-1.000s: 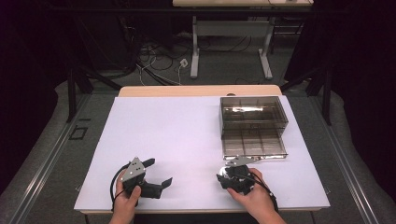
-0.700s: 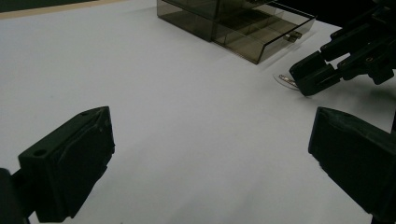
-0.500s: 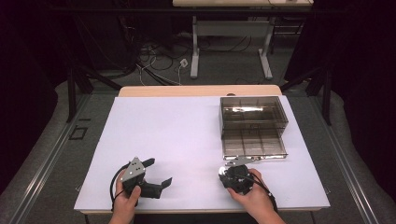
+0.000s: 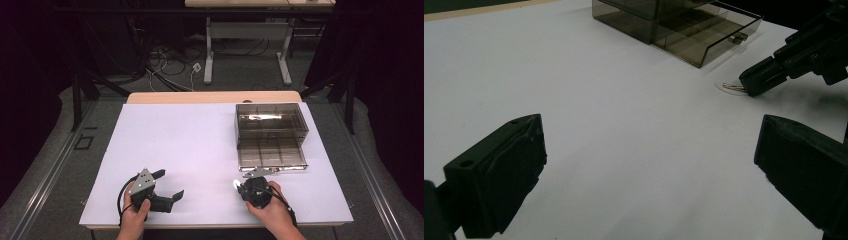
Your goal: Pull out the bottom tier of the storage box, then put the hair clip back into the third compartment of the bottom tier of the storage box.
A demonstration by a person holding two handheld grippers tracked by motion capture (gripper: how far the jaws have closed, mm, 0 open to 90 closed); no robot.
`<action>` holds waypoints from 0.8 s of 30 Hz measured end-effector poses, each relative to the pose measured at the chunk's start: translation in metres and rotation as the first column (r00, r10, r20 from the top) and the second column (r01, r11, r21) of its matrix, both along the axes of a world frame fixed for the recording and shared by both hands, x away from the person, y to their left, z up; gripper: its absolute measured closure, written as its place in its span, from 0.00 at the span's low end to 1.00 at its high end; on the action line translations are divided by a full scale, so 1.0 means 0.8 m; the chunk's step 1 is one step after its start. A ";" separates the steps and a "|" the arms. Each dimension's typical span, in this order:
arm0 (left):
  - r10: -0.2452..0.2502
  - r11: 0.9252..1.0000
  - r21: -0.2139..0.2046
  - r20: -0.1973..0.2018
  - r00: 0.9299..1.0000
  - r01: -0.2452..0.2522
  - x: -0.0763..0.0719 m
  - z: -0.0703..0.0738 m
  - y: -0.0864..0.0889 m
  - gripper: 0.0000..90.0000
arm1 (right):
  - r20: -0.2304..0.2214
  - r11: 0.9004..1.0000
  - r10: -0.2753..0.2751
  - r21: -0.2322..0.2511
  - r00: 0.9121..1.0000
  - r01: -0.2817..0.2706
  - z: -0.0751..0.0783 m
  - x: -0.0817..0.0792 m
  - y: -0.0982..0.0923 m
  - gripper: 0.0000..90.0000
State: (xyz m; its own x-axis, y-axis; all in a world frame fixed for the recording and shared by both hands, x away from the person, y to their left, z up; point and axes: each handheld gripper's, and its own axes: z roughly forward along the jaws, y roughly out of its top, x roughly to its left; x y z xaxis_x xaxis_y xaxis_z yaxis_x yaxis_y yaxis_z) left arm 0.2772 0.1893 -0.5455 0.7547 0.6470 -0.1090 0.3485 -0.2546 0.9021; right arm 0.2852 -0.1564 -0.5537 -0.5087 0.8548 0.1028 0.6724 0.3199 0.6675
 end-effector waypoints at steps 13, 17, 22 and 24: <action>-0.003 1.000 0.006 0.006 1.000 0.003 -0.001 0.001 0.001 0.01 | -0.001 1.000 0.008 0.016 1.000 -0.008 0.002 0.000 -0.004 0.92; 0.004 1.000 -0.003 0.004 1.000 -0.004 -0.001 0.000 0.001 0.01 | 0.004 1.000 0.012 0.015 1.000 -0.012 0.002 0.002 -0.007 0.93; 0.003 1.000 -0.002 -0.001 1.000 -0.003 0.000 0.000 0.002 0.01 | -0.015 1.000 0.014 0.018 1.000 -0.014 0.005 0.003 -0.009 0.93; -0.001 1.000 0.005 0.003 1.000 0.001 0.000 0.000 0.002 0.01 | -0.003 0.999 0.011 0.036 1.000 -0.011 0.003 0.004 -0.008 0.93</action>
